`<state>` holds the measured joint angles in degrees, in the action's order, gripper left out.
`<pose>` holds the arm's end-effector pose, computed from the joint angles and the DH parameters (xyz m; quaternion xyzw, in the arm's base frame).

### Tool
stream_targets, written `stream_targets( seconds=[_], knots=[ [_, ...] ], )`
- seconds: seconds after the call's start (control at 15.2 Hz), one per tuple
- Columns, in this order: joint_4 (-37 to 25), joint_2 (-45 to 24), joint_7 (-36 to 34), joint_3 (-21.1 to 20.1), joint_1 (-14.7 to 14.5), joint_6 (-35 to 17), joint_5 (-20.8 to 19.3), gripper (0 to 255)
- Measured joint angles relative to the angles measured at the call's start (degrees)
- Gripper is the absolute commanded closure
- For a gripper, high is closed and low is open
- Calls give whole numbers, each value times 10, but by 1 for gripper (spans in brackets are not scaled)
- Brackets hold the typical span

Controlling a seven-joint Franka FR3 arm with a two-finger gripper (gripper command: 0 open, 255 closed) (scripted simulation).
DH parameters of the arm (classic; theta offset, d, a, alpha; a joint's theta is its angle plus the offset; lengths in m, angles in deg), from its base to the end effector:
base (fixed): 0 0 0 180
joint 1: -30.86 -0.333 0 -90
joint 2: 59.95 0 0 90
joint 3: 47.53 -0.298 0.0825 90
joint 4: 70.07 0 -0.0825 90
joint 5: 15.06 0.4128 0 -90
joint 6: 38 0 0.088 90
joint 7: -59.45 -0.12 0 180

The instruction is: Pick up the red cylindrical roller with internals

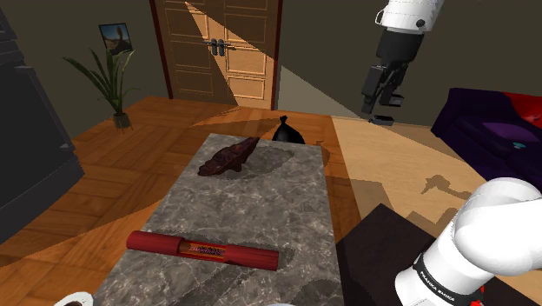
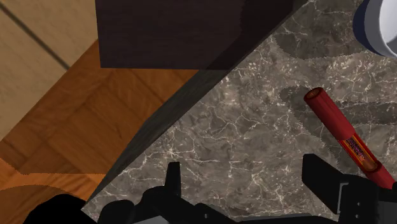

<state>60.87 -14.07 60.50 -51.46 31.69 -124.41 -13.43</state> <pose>0.3380 0.0279 0.5987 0.9995 0.0271 0.0112 0.0103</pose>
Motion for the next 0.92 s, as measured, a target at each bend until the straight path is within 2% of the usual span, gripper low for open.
stream_targets(
  seconds=[0.13,0.4,0.92],
  knots=[
    [4,-4,-1,-3,-2,-8,2,0],
    [24,-30,-9,-29,-18,-54,17,0],
    [54,-130,-25,-91,-50,-187,42,0]
  ],
)
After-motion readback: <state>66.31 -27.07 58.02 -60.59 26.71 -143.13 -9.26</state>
